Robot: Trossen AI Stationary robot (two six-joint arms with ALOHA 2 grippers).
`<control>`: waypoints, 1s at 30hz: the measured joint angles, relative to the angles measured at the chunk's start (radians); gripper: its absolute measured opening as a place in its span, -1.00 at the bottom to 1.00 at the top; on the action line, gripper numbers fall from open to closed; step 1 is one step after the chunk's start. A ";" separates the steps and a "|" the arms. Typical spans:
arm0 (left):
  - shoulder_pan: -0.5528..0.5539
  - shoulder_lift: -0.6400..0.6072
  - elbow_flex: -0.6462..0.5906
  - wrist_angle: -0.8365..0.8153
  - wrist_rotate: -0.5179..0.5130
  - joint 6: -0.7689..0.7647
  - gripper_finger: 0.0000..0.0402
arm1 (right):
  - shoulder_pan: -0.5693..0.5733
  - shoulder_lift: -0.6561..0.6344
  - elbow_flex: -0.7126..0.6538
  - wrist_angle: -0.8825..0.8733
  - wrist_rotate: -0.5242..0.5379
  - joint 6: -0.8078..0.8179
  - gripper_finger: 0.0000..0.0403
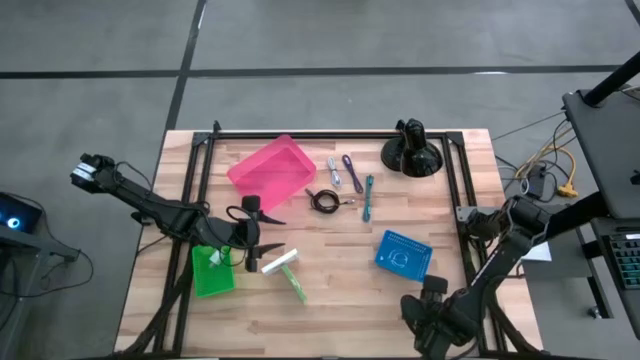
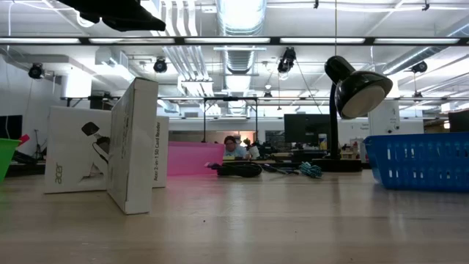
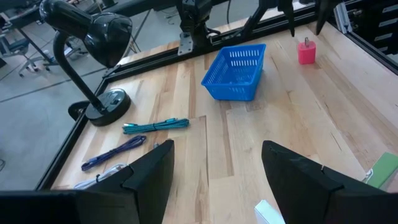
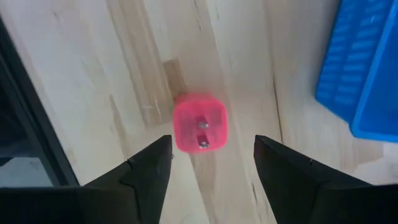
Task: Pick and place items into bin
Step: Put the pink charger adapter into the green bin
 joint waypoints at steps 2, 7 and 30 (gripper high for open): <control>0.000 0.000 0.000 0.000 0.000 0.000 0.13 | 0.000 0.000 -0.004 0.000 -0.004 0.015 0.13; 0.000 0.000 0.000 0.000 0.000 0.000 0.13 | 0.000 0.000 -0.001 0.021 -0.003 0.022 0.35; 0.000 0.000 -0.013 -0.001 -0.001 0.001 0.13 | 0.000 -0.001 -0.132 0.174 0.007 -0.060 0.61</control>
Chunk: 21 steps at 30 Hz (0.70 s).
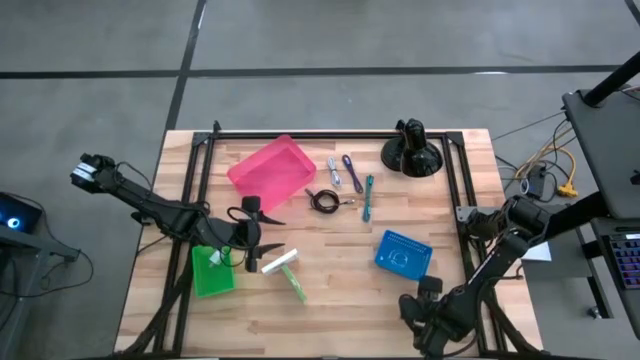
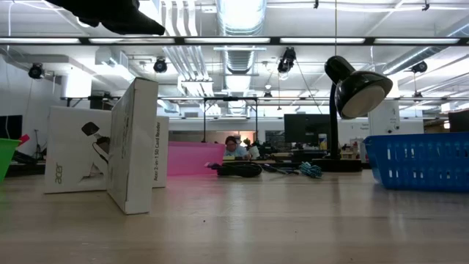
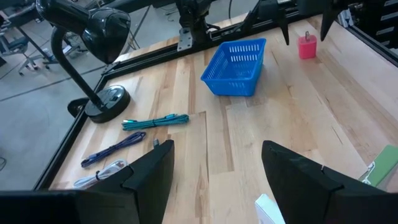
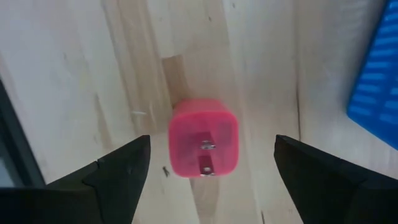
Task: Pick and place items into bin
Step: Put the pink charger adapter into the green bin
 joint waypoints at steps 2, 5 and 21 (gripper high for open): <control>0.000 0.000 0.000 0.000 0.000 0.000 0.13 | 0.000 0.000 -0.011 0.005 0.000 0.000 0.61; 0.000 0.000 0.000 0.000 0.000 0.000 0.13 | 0.000 0.000 -0.033 0.035 -0.001 0.000 0.61; 0.000 0.000 0.000 0.000 0.000 0.002 0.13 | 0.000 0.000 -0.075 0.104 -0.011 0.000 0.45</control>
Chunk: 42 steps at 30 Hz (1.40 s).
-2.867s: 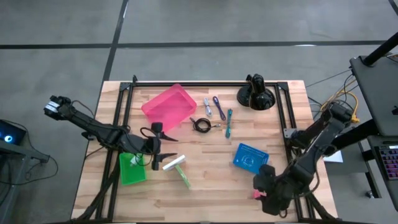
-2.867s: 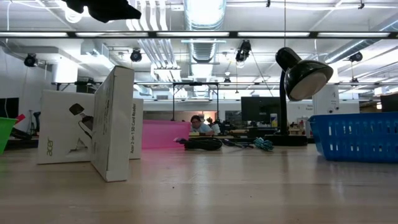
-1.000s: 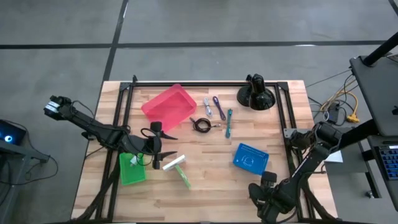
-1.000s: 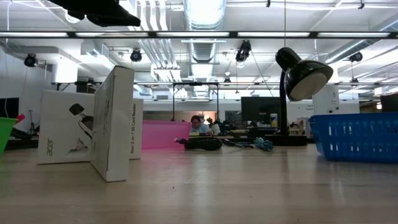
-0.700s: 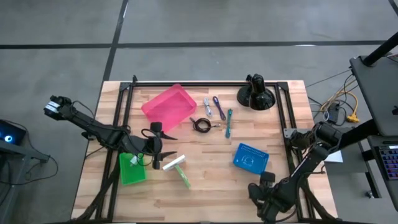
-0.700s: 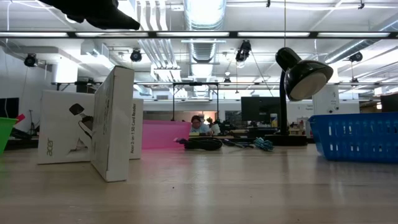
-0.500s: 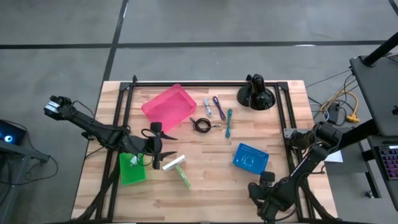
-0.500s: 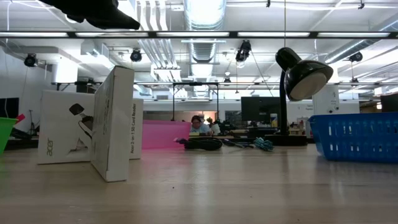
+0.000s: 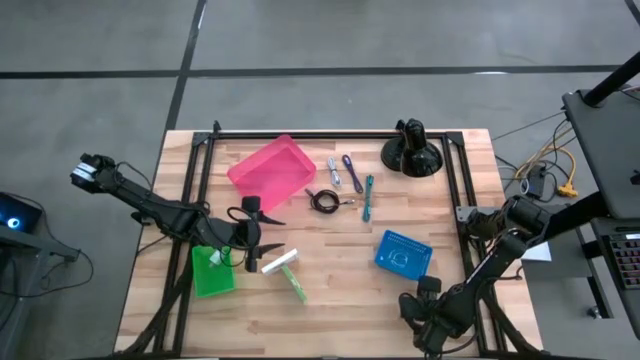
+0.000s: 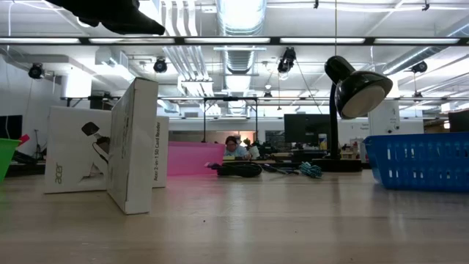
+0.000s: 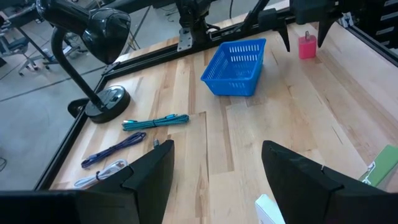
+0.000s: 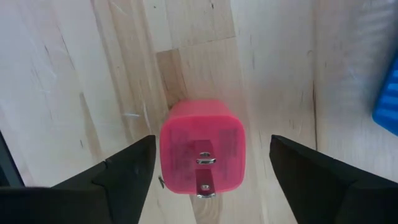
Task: Pick and place items into bin
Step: Put the pink charger adapter into the green bin
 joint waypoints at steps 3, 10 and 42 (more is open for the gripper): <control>0.000 0.000 0.000 0.000 0.000 0.000 0.13 | 0.000 0.000 0.000 0.000 0.000 0.000 0.35; 0.000 0.000 0.000 0.000 0.000 0.001 0.13 | 0.000 0.000 0.000 0.000 -0.001 0.000 0.14; 0.000 0.000 0.000 0.003 0.000 -0.005 0.13 | 0.001 -0.005 0.035 0.077 0.283 -0.164 -0.31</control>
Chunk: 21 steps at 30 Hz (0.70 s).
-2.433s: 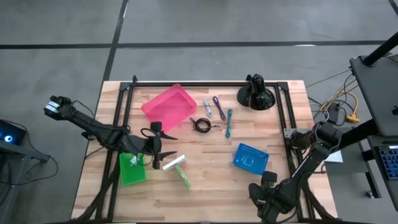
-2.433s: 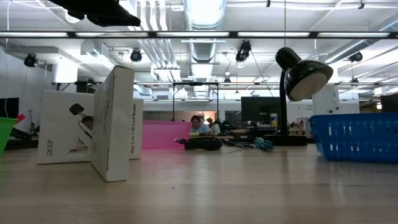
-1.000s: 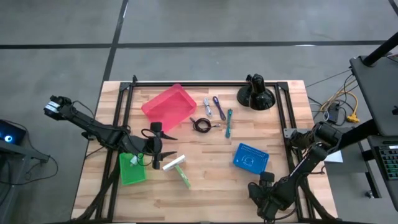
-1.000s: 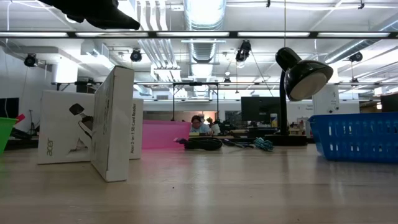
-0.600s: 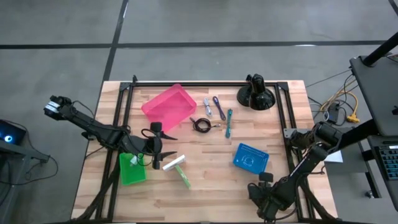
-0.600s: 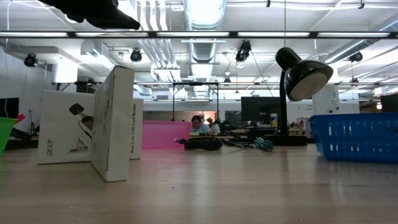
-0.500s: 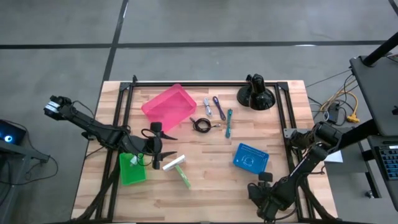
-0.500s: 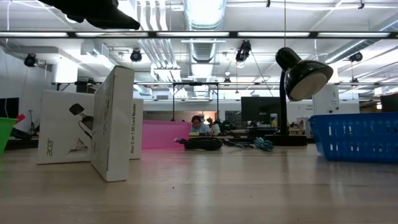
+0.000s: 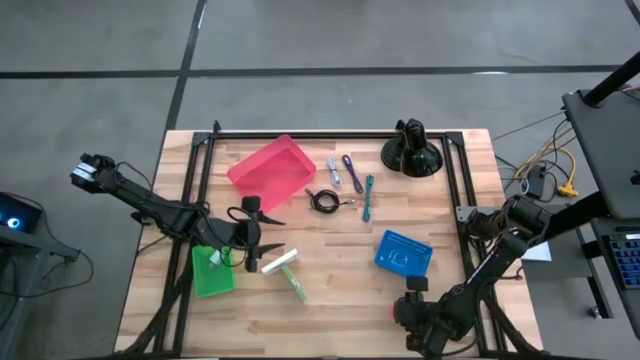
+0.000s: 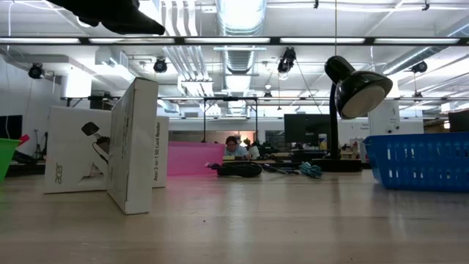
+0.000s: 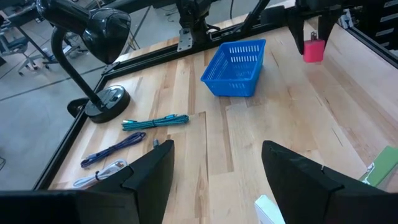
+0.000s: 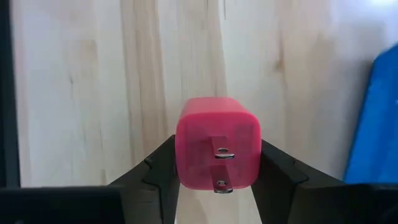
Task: Pick and place items into bin
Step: Put the pink charger adapter into the green bin
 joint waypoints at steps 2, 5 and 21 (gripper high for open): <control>0.000 0.000 0.000 0.009 0.000 0.000 0.13 | 0.000 0.000 0.014 0.000 0.045 -0.026 -0.31; 0.000 0.000 0.000 0.020 0.000 0.000 0.13 | 0.000 0.000 0.032 0.001 0.156 -0.065 -0.31; 0.000 0.000 0.000 0.026 0.000 -0.001 0.13 | -0.005 0.000 -0.010 0.127 0.713 -0.076 -0.31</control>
